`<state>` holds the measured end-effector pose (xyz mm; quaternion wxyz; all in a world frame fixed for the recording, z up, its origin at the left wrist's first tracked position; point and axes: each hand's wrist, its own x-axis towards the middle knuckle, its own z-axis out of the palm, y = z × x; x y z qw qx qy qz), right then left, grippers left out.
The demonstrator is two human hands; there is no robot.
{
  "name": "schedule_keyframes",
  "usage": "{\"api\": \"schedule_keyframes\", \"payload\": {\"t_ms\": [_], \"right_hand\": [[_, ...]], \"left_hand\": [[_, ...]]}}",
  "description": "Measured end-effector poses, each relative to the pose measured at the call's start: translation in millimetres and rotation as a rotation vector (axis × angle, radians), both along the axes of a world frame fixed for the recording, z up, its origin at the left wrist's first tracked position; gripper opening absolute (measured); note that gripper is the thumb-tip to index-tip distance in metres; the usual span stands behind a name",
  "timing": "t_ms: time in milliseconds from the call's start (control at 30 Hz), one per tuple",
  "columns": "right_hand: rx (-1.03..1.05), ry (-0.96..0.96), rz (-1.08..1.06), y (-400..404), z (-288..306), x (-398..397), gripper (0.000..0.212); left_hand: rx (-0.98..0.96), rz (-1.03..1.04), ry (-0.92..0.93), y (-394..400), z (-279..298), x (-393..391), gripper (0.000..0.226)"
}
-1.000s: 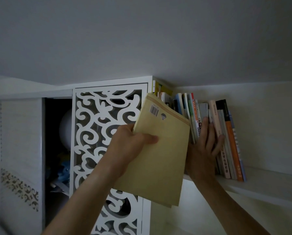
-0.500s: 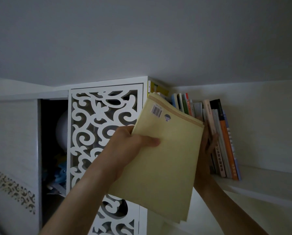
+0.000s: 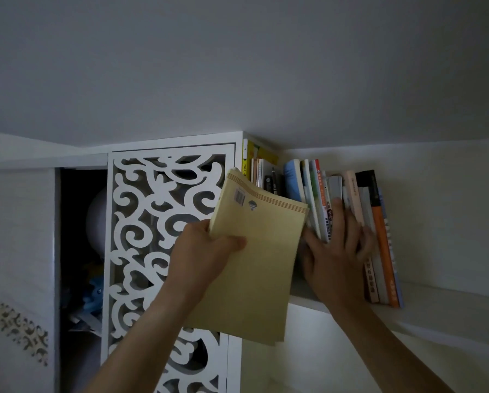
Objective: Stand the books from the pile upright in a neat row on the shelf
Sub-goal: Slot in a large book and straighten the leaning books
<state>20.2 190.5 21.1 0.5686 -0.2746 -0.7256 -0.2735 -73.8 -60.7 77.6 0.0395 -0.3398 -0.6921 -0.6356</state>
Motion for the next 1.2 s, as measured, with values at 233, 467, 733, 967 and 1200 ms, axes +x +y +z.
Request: {"api": "schedule_keyframes", "payload": {"t_ms": [233,467,733,967,1200], "right_hand": [[0.000,-0.031,0.017,-3.1,0.4,3.3,0.052],[-0.004,0.083,0.521,-12.2,5.4,22.9,0.041],[-0.124,0.541,0.834,-28.5,27.7,102.1,0.021],[-0.396,0.438,0.744,-14.1,24.6,163.3,0.020],[-0.733,0.065,0.695,10.4,-6.0,203.0,0.037]], "left_hand": [[0.060,0.050,0.061,-9.4,-0.1,8.5,0.023],[0.267,0.015,0.040,-10.7,-1.1,50.4,0.012],[0.625,-0.043,0.136,32.4,5.6,132.1,0.020],[0.622,-0.104,0.088,121.1,-7.1,181.8,0.048],[0.638,-0.106,-0.032,198.3,-26.4,199.4,0.036]]}}
